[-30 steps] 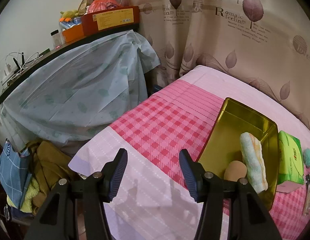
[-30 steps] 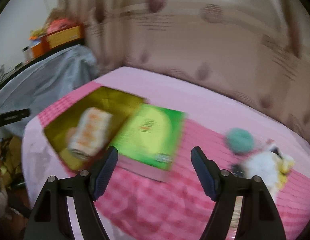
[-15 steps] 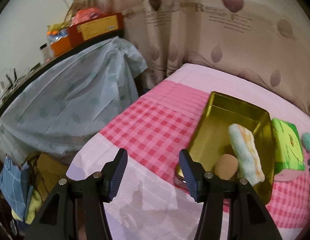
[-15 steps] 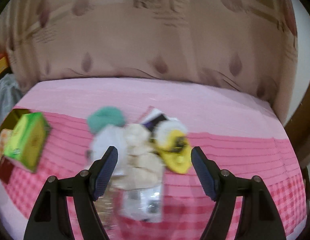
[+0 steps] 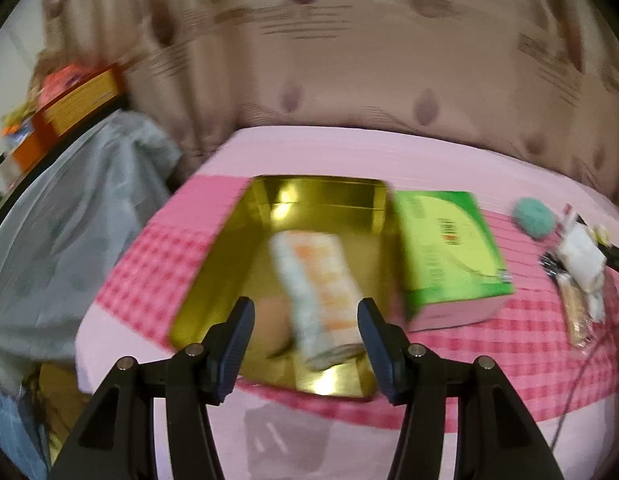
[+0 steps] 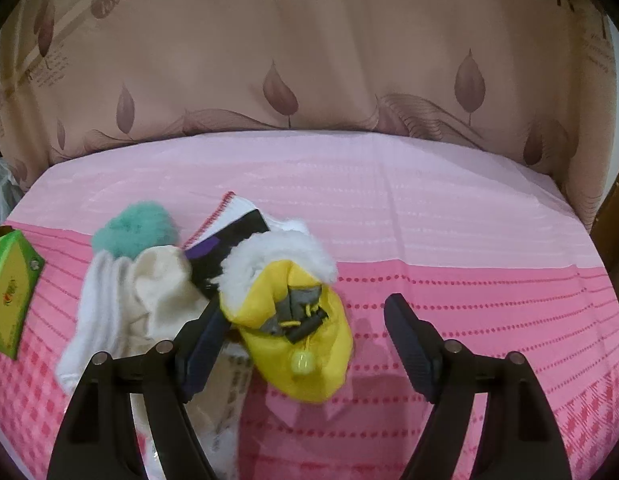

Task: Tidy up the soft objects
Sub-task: 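Grasp the yellow plush toy with the right gripper and lift it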

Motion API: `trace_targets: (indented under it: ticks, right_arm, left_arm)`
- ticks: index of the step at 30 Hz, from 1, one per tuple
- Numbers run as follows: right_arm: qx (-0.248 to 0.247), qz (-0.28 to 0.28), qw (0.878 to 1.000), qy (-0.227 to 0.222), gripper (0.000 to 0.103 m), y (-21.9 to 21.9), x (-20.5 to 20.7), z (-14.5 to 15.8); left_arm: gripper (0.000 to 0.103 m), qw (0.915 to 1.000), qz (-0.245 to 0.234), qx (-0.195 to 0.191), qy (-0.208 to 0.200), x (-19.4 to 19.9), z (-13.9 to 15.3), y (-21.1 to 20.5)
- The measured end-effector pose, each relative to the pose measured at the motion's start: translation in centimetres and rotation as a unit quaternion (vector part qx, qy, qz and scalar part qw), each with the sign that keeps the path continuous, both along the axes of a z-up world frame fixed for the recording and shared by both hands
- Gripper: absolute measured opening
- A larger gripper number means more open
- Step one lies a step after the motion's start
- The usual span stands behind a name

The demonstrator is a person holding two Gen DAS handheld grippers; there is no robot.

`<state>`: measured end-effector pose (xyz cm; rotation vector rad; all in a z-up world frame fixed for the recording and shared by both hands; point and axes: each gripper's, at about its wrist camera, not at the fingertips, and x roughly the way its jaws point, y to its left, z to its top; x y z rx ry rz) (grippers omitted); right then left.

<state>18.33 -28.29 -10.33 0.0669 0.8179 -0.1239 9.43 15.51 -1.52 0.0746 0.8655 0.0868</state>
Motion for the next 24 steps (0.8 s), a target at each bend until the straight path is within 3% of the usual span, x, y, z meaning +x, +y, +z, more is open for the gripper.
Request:
trace_targets:
  ticks: [2, 5, 9, 17, 24]
  right_arm:
    - [0.007, 0.002, 1.000, 0.002, 0.073, -0.3, 0.4, -0.5]
    - [0.031, 0.006, 0.999, 0.005, 0.055, -0.6, 0.4, -1.3]
    - [0.043, 0.003, 0.999, 0.001, 0.050, -0.7, -0.4, -1.4]
    - [0.057, -0.015, 0.998, 0.001, 0.045, -1.9, -3.5, -1.8]
    - [0.027, -0.033, 0.999, 0.013, 0.044, -2.9, -6.8, -1.9]
  left_arm:
    - [0.055, 0.9997, -0.025, -0.001, 0.004, 0.6, -0.2, -2.3]
    - [0.055, 0.9979, -0.063, -0.008, 0.013, 1.4, -0.5, -6.0]
    - [0.055, 0.9940, -0.107, -0.015, 0.019, 1.8, -1.0, -10.2]
    - [0.055, 0.9822, -0.183, -0.028, 0.031, 2.5, -2.2, -18.0]
    - [0.055, 0.9723, -0.227, -0.044, 0.036, 2.8, -2.3, -23.0]
